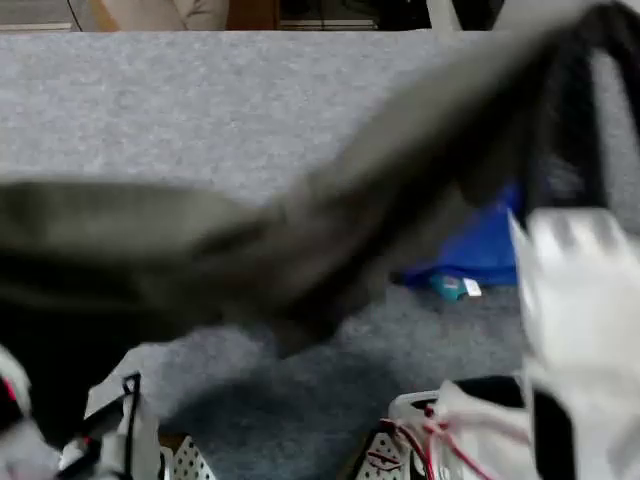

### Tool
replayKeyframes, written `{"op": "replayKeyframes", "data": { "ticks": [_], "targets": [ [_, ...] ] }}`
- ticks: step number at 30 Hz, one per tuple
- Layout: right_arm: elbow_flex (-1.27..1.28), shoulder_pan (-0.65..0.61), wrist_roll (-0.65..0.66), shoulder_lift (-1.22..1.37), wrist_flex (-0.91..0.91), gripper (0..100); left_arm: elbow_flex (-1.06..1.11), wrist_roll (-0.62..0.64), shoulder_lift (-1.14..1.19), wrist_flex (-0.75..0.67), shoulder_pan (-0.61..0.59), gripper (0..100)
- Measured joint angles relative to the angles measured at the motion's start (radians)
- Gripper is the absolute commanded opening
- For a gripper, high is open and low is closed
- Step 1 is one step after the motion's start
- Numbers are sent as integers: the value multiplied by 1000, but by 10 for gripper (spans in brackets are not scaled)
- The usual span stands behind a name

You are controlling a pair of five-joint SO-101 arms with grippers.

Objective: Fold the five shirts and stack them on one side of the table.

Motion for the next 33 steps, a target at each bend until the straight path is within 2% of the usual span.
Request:
{"op": "replayKeyframes", "data": {
  "ticks": [5,12,17,21,28,33],
  "targets": [
    [61,0,0,-86,-92,4,319,-18,-213,0,0,19],
    [368,2,0,-210,-278,4,930,-101,-529,0,0,19],
    [614,-72,-3,-224,-324,4,1327,-107,-729,-120,0,19],
    [812,-173,-2,-222,-213,5,1597,-107,-836,-258,0,19],
    [1220,-377,-2,-212,150,8,1981,-155,-862,-446,0,19],
    [1458,-506,-2,-212,296,107,2180,-181,-861,-589,-32,19]
  ]
}}
